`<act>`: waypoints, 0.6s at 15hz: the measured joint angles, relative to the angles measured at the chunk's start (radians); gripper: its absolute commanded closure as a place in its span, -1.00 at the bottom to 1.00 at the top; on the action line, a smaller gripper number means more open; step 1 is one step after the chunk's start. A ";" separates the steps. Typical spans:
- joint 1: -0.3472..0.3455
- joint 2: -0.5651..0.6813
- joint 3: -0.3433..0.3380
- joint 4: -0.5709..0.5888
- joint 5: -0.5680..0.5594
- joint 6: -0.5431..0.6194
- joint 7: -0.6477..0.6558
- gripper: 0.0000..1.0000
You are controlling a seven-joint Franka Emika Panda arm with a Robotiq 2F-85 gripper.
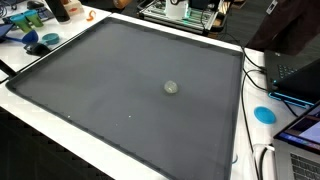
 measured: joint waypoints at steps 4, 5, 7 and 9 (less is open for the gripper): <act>0.074 0.088 0.106 0.079 0.011 -0.002 0.086 0.54; 0.091 0.119 0.133 0.105 0.011 -0.004 0.111 0.54; 0.123 0.188 0.181 0.163 0.010 -0.004 0.159 0.54; 0.152 0.262 0.221 0.226 0.008 -0.004 0.202 0.54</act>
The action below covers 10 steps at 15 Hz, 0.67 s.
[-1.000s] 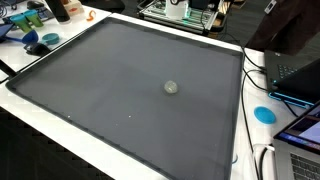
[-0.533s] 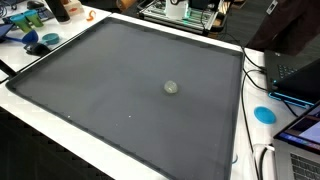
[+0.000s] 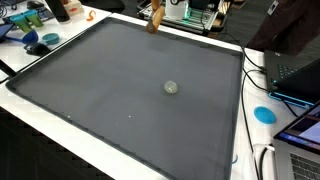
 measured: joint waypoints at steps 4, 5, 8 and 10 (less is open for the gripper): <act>0.054 0.143 0.049 0.127 0.000 0.000 0.026 0.54; 0.067 0.173 0.057 0.155 -0.002 0.000 0.026 0.54; 0.105 0.245 0.076 0.218 -0.017 0.016 0.022 0.54; 0.130 0.275 0.086 0.241 -0.040 0.048 0.022 0.54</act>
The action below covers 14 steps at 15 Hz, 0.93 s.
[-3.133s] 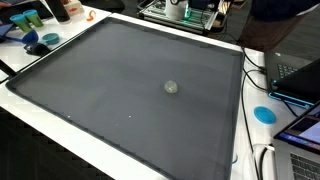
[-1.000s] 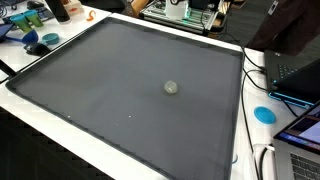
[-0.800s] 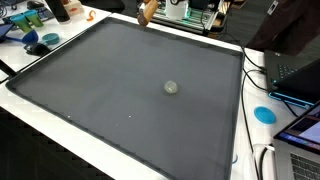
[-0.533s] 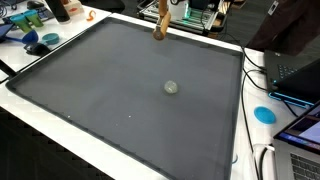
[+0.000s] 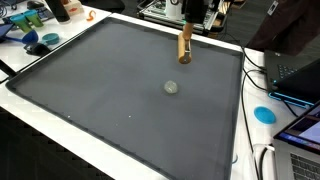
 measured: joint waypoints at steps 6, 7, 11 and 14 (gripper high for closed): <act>0.083 0.049 0.020 0.014 -0.126 0.091 0.017 0.54; 0.098 0.054 0.022 0.014 -0.153 0.103 0.027 0.54; 0.155 0.072 0.026 0.014 -0.282 0.139 0.088 0.54; 0.193 0.086 0.027 0.017 -0.370 0.140 0.130 0.54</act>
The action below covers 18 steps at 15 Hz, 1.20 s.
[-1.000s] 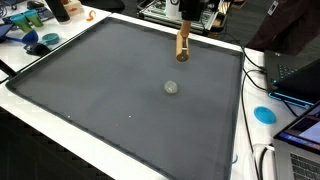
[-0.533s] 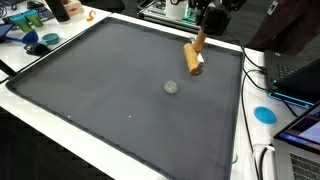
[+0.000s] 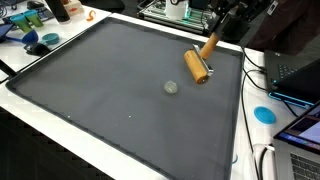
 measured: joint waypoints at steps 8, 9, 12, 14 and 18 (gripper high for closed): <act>0.049 0.037 0.000 0.012 -0.156 -0.012 0.067 0.54; 0.052 0.041 0.000 0.015 -0.168 -0.017 0.071 0.54; 0.062 0.054 0.000 0.029 -0.193 -0.034 0.083 0.54; 0.067 0.061 0.000 0.037 -0.199 -0.049 0.083 0.54; 0.070 0.070 0.000 0.052 -0.198 -0.066 0.074 0.54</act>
